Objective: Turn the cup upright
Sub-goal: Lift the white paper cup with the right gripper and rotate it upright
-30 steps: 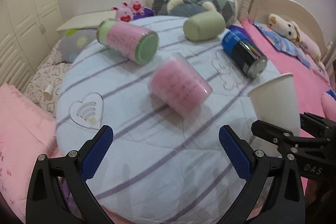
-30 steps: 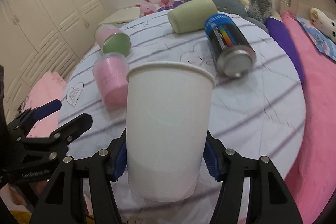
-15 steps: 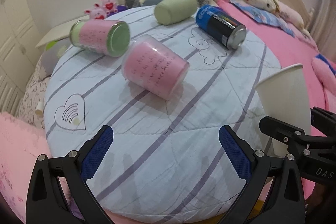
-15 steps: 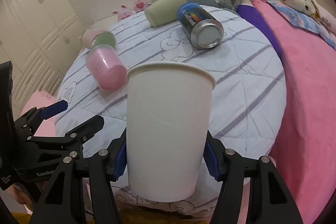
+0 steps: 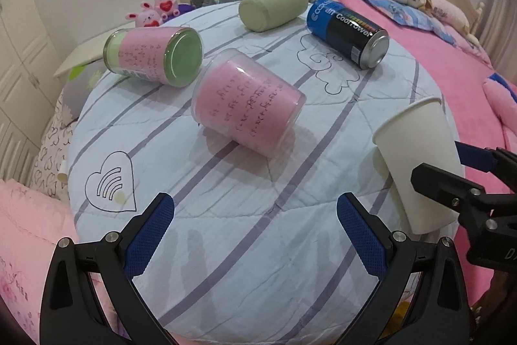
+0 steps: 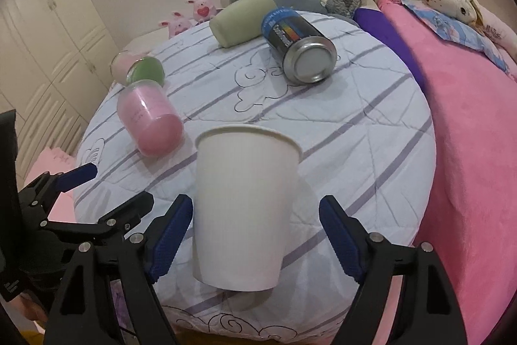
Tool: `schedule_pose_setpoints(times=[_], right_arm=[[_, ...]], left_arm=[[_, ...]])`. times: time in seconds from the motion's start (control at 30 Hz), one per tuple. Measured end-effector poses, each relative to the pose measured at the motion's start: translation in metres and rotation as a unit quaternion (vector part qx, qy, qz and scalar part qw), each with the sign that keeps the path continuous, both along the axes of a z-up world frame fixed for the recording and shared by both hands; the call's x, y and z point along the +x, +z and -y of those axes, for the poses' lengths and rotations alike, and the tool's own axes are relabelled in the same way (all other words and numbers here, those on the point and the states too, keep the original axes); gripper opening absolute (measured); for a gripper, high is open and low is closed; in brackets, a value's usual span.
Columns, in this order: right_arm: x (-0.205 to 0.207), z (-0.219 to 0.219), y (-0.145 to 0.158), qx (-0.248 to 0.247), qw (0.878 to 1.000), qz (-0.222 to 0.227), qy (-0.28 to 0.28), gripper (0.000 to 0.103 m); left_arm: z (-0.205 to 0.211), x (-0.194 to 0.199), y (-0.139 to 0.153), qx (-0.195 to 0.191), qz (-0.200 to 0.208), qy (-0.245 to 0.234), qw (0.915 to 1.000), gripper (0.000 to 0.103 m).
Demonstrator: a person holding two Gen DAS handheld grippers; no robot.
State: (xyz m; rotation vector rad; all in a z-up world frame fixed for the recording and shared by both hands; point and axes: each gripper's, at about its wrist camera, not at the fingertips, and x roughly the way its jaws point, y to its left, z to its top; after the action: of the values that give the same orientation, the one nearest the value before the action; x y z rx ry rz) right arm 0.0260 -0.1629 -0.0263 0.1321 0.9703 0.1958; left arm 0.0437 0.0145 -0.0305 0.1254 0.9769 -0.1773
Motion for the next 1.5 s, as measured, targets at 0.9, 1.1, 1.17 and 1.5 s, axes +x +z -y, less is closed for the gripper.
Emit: schedule_pose_setpoints(times=[0.9, 1.1, 1.17, 1.5], right_arm=[[-0.012, 0.048, 0.023, 0.053, 0.998, 0.043, 0.015, 0.082], [-0.012, 0.071, 0.025, 0.057, 0.996, 0.061, 0.008, 0.082], [-0.012, 0.08, 0.024, 0.063, 0.996, 0.064, 0.009, 0.082], [0.006, 0.112, 0.005, 0.062, 0.997, 0.04, 0.009, 0.082]], left_arm=[[0.039, -0.032, 0.032, 0.018, 0.005, 0.034, 0.9993, 0.102], [0.063, -0.036, 0.042, 0.015, 0.003, 0.043, 0.9989, 0.102], [0.07, -0.036, 0.043, 0.012, 0.0, 0.044, 0.999, 0.102], [0.111, -0.016, 0.037, 0.016, -0.021, 0.048, 0.9985, 0.102]])
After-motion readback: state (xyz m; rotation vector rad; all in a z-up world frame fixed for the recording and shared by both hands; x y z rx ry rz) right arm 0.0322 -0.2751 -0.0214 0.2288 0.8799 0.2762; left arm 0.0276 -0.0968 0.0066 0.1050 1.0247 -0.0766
